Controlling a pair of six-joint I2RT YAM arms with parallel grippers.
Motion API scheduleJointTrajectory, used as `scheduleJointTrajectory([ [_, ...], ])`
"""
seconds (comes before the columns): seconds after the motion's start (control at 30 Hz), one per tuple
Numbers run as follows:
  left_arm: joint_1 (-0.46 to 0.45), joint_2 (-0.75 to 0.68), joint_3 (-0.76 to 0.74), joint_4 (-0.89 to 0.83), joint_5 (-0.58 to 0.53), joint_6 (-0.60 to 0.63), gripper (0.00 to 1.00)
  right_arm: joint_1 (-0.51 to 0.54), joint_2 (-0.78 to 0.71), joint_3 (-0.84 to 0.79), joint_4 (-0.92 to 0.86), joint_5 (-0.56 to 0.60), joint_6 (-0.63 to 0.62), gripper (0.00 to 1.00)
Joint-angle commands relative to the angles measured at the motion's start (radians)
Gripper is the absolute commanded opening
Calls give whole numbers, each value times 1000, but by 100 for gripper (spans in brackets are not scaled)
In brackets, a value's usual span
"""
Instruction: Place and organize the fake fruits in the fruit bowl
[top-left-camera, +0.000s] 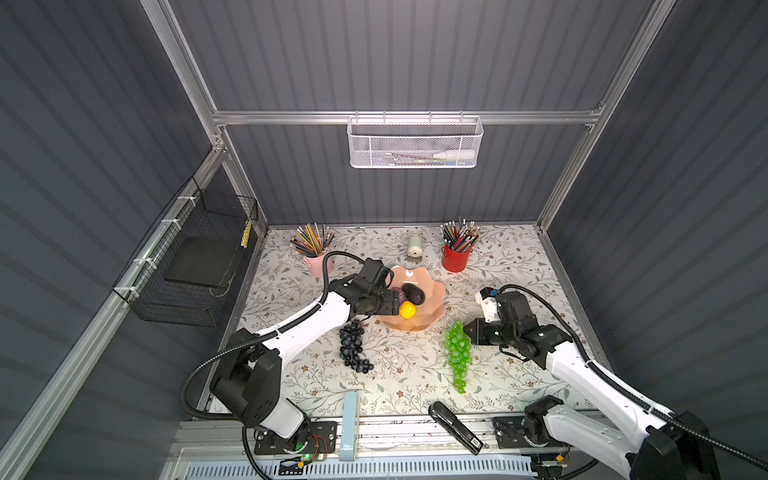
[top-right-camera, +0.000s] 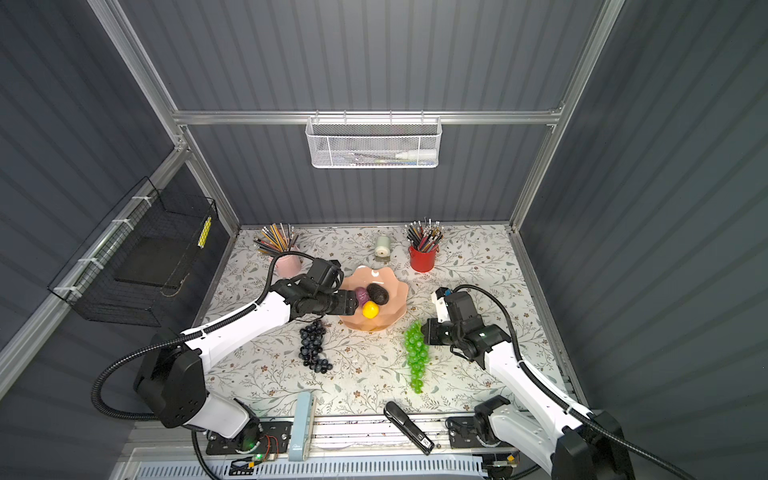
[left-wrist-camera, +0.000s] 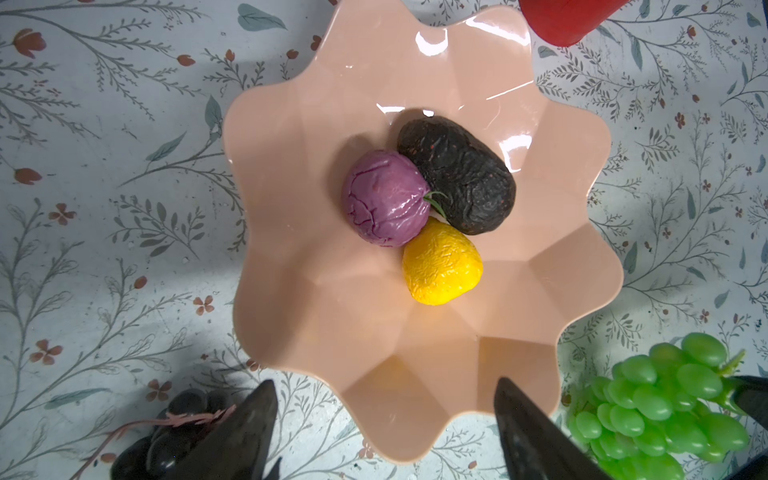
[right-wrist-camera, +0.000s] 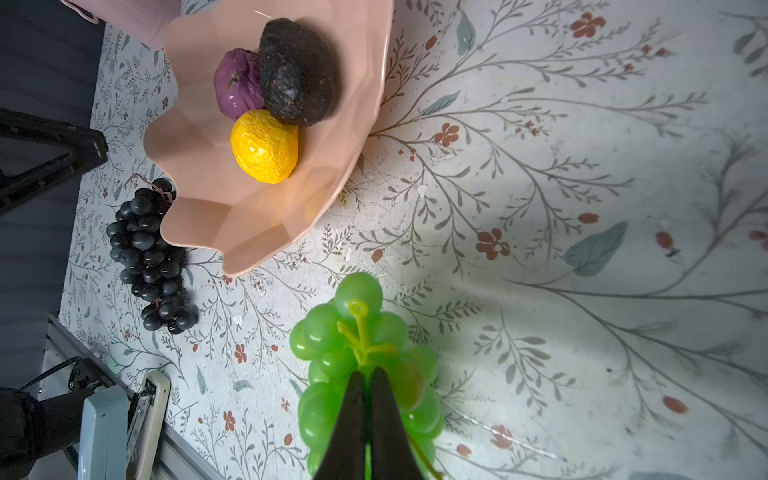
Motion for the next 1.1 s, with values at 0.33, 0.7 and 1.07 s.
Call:
scheduleJointTrajectory([
  [0.33,1,-63,-43,-4,-37,-13,82,39,-60,269,-198,32,3,0],
  [0.7,1,-161,-103,-22,-121,-38,83,66,119,559,-173,-88,31,0],
  [1.07,1,-230,-152,-21,-155,-42,83,174,289,627,-43,-100,93,0],
])
